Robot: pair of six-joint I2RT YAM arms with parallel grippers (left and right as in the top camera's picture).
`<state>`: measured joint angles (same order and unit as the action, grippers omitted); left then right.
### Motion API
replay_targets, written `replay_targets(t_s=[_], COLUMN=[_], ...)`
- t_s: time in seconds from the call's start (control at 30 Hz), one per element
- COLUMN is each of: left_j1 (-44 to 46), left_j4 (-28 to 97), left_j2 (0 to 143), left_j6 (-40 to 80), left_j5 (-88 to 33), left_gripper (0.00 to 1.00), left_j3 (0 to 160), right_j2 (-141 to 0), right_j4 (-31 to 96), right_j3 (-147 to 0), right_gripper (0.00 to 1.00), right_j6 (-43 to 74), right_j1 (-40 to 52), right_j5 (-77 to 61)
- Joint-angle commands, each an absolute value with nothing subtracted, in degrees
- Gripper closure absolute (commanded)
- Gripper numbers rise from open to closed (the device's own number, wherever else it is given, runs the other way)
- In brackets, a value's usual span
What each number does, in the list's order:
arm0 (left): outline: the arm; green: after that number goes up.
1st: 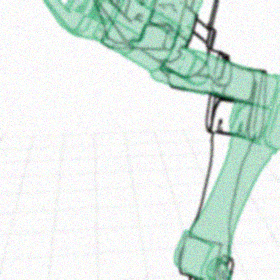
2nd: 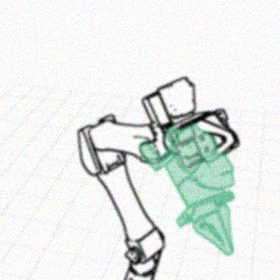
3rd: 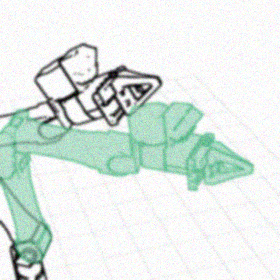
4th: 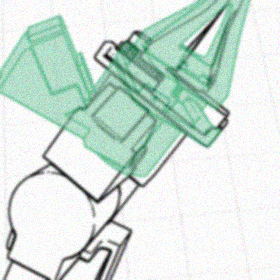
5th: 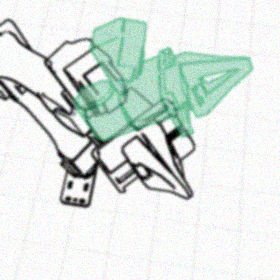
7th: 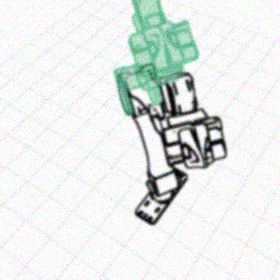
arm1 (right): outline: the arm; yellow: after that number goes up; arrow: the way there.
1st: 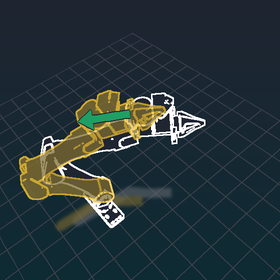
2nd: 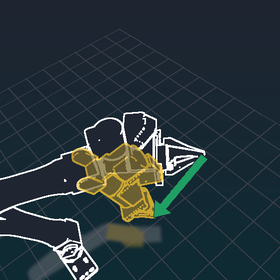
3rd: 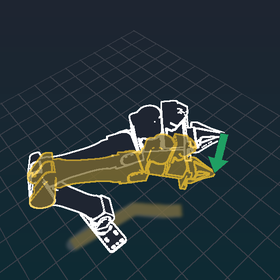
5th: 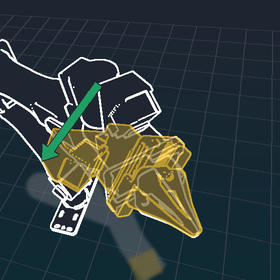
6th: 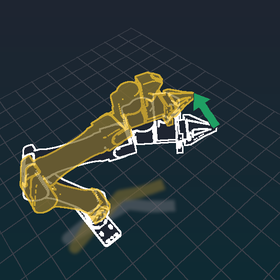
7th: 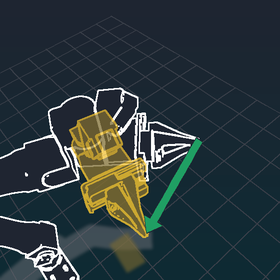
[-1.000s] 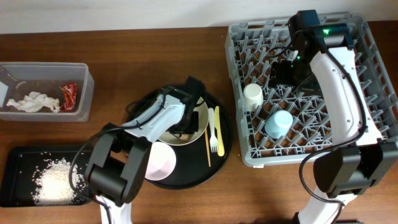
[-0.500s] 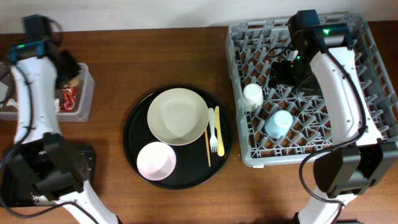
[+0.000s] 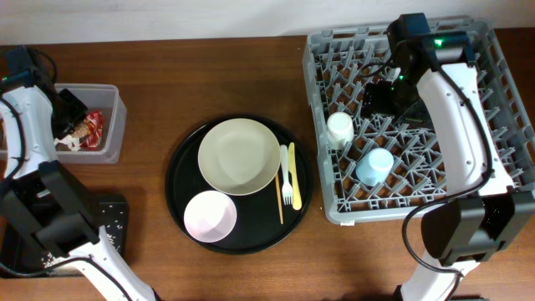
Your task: Sort waste into correct bins and load items into the dishwasher rack
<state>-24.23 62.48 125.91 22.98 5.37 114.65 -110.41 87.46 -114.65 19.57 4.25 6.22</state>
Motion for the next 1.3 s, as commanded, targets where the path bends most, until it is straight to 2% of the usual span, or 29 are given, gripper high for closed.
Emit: replay_targets(t_s=[0.0, 0.17, 0.3, 0.37, 0.47, 0.57, 0.73, 0.83, 0.87, 0.9, 1.0, 1.03, 1.07, 1.17, 1.27], left_j1=[-23.0, -24.2, -25.9, -27.0, -29.9, -35.3, -49.5, -51.0, -51.0, -51.0, -51.0, -51.0, -51.0, -50.9, -49.2], left_j4=[62.6, 65.4, 77.3, 87.3, 93.3, 92.8, 78.7, 74.0, 73.8, 73.3, 72.2, 71.7, 71.3, 71.6, 78.1], left_j2=[125.8, 123.9, 111.7, 110.1, 109.9, 108.7, 108.0, 108.0, 108.0, 108.0, 108.0, 108.0, 108.0, 107.9, 103.7], left_j6=[22.9, 22.9, 27.5, 30.4, 30.4, 30.4, 30.4, 30.4, 30.4, 30.3, 30.3, 30.4, 30.4, 29.7, 27.7], left_j5=[4.8, 5.8, 5.9, 6.5, 6.5, 6.5, 6.7, 5.8, 5.8, 5.8, 5.8, 5.8, 5.8, 3.6, -0.9], left_gripper=[0.99, 1.00, 1.00, 1.00, 1.00, 0.99, 1.00, 0.99, 0.94, 0.71, 0.40, 0.39, 0.33, 0.36, 0.36], left_j3=[115.0, 118.2, 119.4, 118.7, 115.5, 108.6, 86.0, 81.4, 81.4, 81.4, 81.4, 81.4, 81.4, 83.9, 97.6], right_j2=[-108.8, -108.8, -108.8, -108.8, -108.8, -108.8, -108.8, -108.8, -108.8, -108.8, -108.8, -108.8, -108.8, -108.8, -108.8], right_j4=[87.7, 87.7, 87.7, 87.7, 87.7, 87.7, 87.7, 87.7, 87.7, 87.7, 87.7, 87.7, 87.7, 87.7, 87.7], right_j3=[-115.5, -115.5, -115.5, -115.5, -115.5, -115.5, -115.5, -115.5, -115.5, -115.5, -115.5, -115.5, -115.5, -115.5, -115.5], right_gripper=[0.02, 0.02, 0.02, 0.02, 0.02, 0.02, 0.02, 0.02, 0.02, 0.02, 0.02, 0.02, 0.02, 0.02, 0.02], right_j6=[20.4, 20.4, 20.4, 20.4, 20.4, 20.4, 20.4, 20.4, 20.4, 20.4, 20.4, 20.4, 20.4, 20.4, 20.4], right_j1=[4.1, 4.1, 4.1, 4.1, 4.1, 4.1, 4.1, 4.1, 4.1, 4.1, 4.1, 4.1, 4.1, 4.1, 4.1], right_j5=[7.2, 7.2, 7.2, 7.2, 7.1, 7.2, 7.1, 7.2, 7.2, 7.2, 7.2, 7.2, 7.2, 7.1, 7.2])
